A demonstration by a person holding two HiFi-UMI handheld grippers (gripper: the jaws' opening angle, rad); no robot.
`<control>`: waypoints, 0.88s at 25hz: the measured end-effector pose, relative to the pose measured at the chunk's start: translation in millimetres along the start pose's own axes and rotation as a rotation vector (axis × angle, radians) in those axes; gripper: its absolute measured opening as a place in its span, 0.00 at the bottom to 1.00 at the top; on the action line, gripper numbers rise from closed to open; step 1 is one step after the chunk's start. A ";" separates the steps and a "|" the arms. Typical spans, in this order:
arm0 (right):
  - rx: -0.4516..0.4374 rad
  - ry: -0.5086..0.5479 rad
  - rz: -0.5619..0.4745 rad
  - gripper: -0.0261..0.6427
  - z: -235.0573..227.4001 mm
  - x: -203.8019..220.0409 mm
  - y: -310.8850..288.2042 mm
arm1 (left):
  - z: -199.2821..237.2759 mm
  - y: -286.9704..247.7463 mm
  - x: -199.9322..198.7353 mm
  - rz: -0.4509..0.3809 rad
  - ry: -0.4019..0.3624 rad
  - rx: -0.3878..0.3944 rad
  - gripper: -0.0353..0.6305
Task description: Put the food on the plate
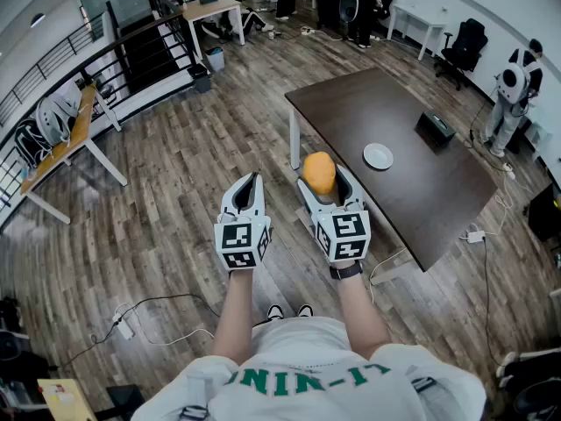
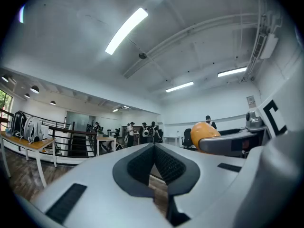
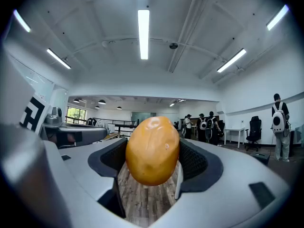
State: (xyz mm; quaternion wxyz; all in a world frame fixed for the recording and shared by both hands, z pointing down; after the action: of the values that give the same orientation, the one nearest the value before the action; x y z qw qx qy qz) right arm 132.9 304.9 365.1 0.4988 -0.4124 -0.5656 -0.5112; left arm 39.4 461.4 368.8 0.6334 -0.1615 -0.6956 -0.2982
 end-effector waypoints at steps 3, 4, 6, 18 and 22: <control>-0.008 -0.003 -0.006 0.57 -8.6 -0.6 0.4 | -7.4 -5.4 0.0 -0.005 -0.005 -0.005 0.07; -0.012 -0.004 -0.009 0.57 -10.6 -0.9 0.4 | -9.1 -7.0 0.0 -0.006 -0.006 -0.007 0.07; -0.018 -0.008 -0.014 0.57 -14.0 -1.3 -0.3 | -11.7 -10.2 0.0 -0.007 -0.008 -0.010 0.07; -0.019 -0.065 -0.024 0.57 -43.5 15.2 3.4 | -33.1 -24.3 20.1 0.003 -0.004 -0.011 0.07; -0.012 -0.079 -0.021 0.57 -53.7 23.4 -0.9 | -35.7 -33.9 27.6 -0.002 0.002 -0.001 0.07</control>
State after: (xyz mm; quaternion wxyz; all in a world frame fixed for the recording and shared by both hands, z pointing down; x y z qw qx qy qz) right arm 135.9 250.6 387.0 0.4680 -0.4293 -0.5862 -0.5030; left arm 43.0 409.0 389.3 0.6336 -0.1608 -0.6951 -0.2993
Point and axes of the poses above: the fingertips, and each gripper's own axes: y backward along the fingers, z to its left, x out of its underside, the point moved 7 cm from there along y, backward along the fingers, and after that the axes turned 13 degrees about -z, right-handed, at the moved point
